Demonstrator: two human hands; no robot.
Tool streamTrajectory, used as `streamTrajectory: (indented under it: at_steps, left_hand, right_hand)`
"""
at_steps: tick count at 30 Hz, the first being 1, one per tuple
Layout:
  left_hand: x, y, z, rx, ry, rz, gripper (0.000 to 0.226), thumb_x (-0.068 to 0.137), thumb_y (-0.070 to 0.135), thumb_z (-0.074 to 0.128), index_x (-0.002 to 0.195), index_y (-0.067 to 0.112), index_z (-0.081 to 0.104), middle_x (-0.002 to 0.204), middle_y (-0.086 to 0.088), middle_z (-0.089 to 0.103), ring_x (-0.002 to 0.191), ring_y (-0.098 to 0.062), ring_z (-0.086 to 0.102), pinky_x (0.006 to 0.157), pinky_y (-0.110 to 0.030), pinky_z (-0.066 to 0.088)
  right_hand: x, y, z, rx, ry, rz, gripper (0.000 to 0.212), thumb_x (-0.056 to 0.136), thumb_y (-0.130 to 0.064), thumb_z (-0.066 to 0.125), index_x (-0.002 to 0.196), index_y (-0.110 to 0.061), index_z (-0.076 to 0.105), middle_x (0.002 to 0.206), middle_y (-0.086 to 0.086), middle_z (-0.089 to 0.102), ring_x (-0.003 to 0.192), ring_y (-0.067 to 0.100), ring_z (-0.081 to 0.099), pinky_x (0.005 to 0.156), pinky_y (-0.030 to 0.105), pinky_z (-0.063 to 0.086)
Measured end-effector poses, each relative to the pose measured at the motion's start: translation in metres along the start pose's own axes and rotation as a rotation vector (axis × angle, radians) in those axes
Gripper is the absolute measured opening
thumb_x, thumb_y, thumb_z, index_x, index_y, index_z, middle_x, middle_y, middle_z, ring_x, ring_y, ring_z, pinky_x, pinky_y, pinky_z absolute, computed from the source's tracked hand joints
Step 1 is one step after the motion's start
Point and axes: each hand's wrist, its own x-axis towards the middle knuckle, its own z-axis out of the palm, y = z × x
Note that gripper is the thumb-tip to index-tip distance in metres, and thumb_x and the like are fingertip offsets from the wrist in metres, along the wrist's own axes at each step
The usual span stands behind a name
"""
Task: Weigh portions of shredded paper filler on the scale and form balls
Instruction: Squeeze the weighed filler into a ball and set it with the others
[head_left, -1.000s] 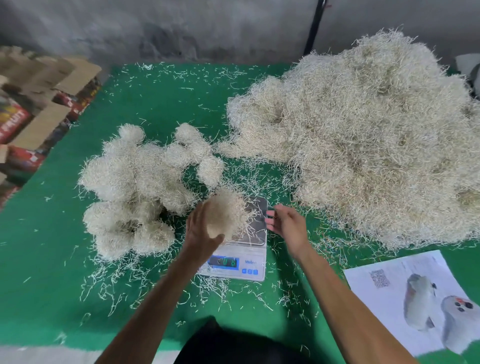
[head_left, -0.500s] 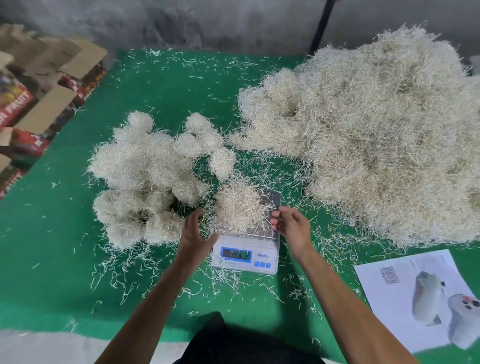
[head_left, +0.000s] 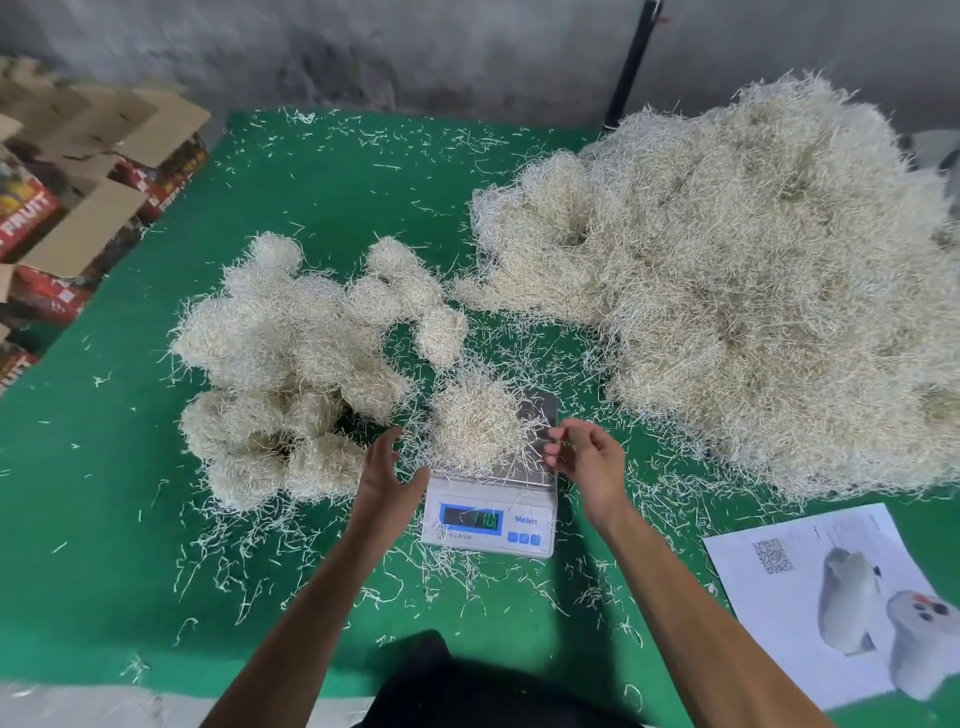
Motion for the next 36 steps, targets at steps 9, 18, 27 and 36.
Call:
streamTrajectory:
  at_steps: [9,18,27,36]
  left_hand:
    - [0.019,0.04,0.009,0.279,-0.006,0.48,0.066,0.083,0.043,0.076,0.142,0.041,0.046,0.157,0.007,0.028,0.141,-0.009,0.022,0.114,-0.04,0.027]
    - [0.052,0.078,0.046,0.57,-0.106,0.626,0.042,0.088,0.044,0.07,0.126,0.027,0.067,0.162,0.004,0.028,0.149,-0.02,0.017,0.121,-0.053,0.019]
    - [0.049,0.077,0.067,0.488,-0.045,0.463,0.056,0.088,0.032,0.072,0.138,0.011,0.058,0.147,-0.006,0.052,0.138,-0.023,0.043,0.117,-0.041,0.031]
    - [0.047,0.093,0.069,0.436,-0.027,0.43,0.057,0.089,0.03,0.071,0.14,0.011,0.055,0.148,-0.008,0.05,0.14,-0.024,0.04,0.118,-0.04,0.027]
  right_hand:
    - [-0.007,-0.008,0.014,-0.718,-0.2,-0.161,0.076,0.071,-0.083,0.074,0.134,-0.046,0.054,0.12,-0.018,0.062,0.098,0.003,0.064,0.081,0.022,0.053]
    - [-0.008,-0.024,0.02,-0.759,-0.219,-0.271,0.014,0.102,-0.037,0.063,0.104,-0.024,0.067,0.064,-0.006,0.058,0.048,0.005,0.046,0.049,0.027,0.043]
    - [-0.016,-0.087,0.02,-0.427,-0.166,-0.319,0.01,0.097,-0.02,0.07,0.094,-0.011,0.073,0.063,-0.005,0.054,0.05,0.011,0.035,0.046,0.024,0.031]
    - [-0.007,-0.088,0.015,-0.369,-0.083,-0.341,0.013,0.099,-0.016,0.065,0.087,-0.012,0.066,0.071,-0.004,0.057,0.056,0.009,0.043,0.056,0.021,0.042]
